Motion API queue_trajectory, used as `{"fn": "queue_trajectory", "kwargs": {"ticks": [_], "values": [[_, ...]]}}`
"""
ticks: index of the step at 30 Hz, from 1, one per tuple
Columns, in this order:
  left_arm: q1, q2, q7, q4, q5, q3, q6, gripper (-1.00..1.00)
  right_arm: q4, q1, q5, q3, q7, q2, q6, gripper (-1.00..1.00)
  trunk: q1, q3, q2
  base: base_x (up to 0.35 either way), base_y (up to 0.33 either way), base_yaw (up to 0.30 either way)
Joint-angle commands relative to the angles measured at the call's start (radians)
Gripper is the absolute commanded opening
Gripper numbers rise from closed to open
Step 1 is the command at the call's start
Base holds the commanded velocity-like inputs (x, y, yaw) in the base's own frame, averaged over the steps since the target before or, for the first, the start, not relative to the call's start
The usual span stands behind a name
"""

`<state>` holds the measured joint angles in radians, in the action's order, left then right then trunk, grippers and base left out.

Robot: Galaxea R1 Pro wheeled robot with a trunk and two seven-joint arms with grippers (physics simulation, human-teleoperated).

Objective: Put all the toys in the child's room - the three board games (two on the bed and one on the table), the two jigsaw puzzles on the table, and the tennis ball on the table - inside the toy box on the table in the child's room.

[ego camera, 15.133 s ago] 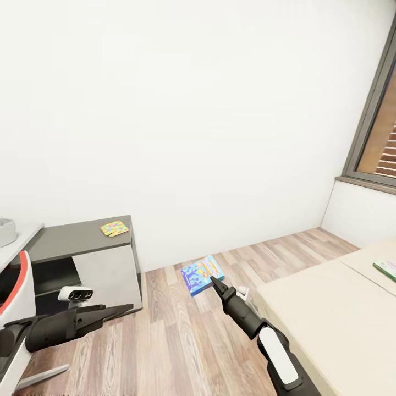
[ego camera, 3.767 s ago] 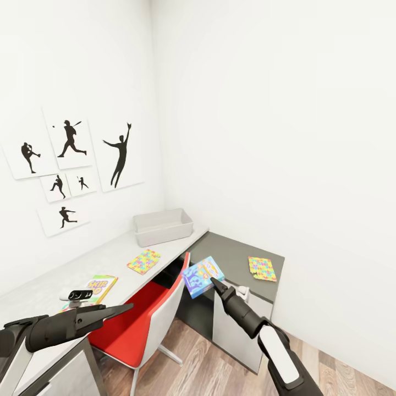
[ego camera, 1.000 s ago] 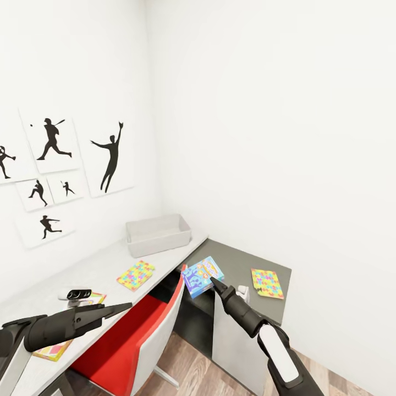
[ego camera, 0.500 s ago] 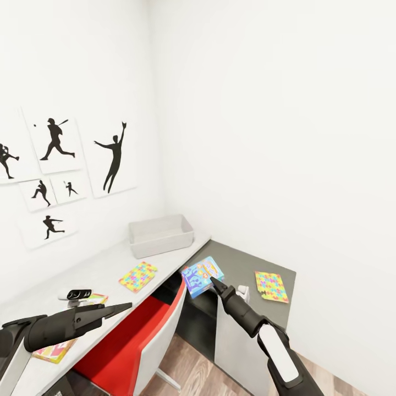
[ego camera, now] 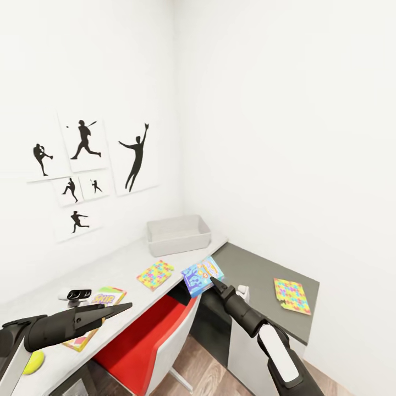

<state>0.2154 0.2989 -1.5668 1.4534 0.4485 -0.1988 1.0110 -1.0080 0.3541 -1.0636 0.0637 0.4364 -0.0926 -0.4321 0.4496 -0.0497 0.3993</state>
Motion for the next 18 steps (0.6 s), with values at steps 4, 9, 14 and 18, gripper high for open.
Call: {"fn": "queue_trajectory", "kwargs": {"ticks": [4, 9, 14, 18], "values": [[0.000, 0.000, -0.004, 0.000, -0.001, 0.000, 0.011, 1.00, 0.000, 0.000, -0.009, -0.001, 0.001, -0.001, -0.007, -1.00, 0.000, 0.000, 0.001, 0.005, -0.027, 0.028], [0.000, 0.001, -0.004, 0.000, -0.001, 0.001, 0.011, 1.00, 0.000, 0.000, -0.009, -0.001, 0.001, -0.001, -0.007, -1.00, 0.000, 0.000, 0.001, 0.010, -0.016, 0.005], [0.000, 0.001, -0.004, 0.000, -0.001, 0.000, 0.010, 1.00, 0.000, 0.000, -0.009, -0.001, 0.001, 0.000, -0.007, -1.00, 0.000, 0.000, 0.001, 0.056, -0.018, 0.001], [0.000, 0.001, -0.004, 0.000, 0.000, -0.006, 0.009, 1.00, 0.000, 0.000, -0.009, -0.001, 0.001, 0.000, -0.007, -1.00, 0.000, 0.000, 0.001, 0.013, -0.006, 0.000]]}}
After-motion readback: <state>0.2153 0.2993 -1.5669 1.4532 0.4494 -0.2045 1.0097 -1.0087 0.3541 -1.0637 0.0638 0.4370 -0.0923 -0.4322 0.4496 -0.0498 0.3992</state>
